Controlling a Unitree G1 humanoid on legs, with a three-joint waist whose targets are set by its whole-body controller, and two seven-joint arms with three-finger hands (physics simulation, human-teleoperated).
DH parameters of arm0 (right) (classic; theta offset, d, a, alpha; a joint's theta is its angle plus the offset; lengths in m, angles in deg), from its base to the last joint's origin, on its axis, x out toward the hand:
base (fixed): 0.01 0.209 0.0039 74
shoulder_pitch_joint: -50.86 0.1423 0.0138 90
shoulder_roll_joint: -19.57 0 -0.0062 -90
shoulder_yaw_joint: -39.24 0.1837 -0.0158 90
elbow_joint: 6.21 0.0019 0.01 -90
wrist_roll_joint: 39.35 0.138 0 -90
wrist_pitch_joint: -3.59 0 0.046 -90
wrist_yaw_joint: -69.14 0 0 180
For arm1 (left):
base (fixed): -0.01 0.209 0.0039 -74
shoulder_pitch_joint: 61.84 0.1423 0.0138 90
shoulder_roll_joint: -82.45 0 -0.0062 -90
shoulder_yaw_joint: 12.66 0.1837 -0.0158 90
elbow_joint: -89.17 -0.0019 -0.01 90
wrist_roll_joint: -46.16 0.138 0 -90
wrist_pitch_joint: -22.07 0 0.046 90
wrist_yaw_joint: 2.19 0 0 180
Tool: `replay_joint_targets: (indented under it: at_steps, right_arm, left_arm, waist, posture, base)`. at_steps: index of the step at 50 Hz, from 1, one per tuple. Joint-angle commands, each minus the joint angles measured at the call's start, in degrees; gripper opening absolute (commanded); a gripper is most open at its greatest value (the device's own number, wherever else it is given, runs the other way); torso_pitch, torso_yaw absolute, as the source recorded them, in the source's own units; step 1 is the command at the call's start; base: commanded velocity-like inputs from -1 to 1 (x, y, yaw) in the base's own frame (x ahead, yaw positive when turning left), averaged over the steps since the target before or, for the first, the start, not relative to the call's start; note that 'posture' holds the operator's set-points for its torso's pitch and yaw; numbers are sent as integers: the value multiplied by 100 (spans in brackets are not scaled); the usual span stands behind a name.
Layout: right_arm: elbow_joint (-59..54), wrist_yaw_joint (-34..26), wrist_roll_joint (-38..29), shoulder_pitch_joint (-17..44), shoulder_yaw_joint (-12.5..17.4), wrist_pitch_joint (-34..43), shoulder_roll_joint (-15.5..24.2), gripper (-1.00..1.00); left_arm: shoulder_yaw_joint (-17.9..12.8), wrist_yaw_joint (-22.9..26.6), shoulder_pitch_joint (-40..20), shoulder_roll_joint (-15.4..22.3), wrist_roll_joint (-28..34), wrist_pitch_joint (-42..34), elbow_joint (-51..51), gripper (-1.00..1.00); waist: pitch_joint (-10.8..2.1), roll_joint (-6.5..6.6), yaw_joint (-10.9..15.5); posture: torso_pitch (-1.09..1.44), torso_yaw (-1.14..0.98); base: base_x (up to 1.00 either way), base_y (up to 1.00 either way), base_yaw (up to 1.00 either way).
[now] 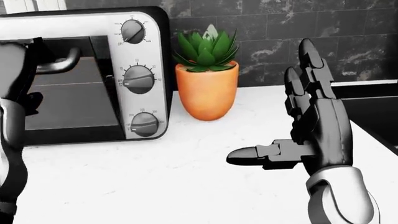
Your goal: Open the toaster oven door.
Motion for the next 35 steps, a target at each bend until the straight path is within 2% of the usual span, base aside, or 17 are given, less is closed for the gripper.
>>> replay_joint_targets:
  at_steps: [1, 12, 35]
  right_arm:
    - [173, -13, 10, 165, -5, -161, 16, 100]
    - [169, -10, 7, 150, -15, -175, 5, 100]
    - [133, -33, -23, 139, -36, -216, -5, 100]
  left_arm:
    - [-93, 375, 51, 23, 17, -185, 131, -1]
    - [-244, 736, 707, -129, 124, -155, 1164, 1]
    - [-450, 1155, 1851, -466, 324, 12, 2703, 12]
  waist:
    - [55, -39, 4]
    - [75, -59, 48]
    - [98, -92, 111]
  posture:
    - [-55, 0]
    - [-55, 0]
    - [-55, 0]
  base:
    - [0, 0, 0]
    - [0, 0, 0]
    - [0, 0, 0]
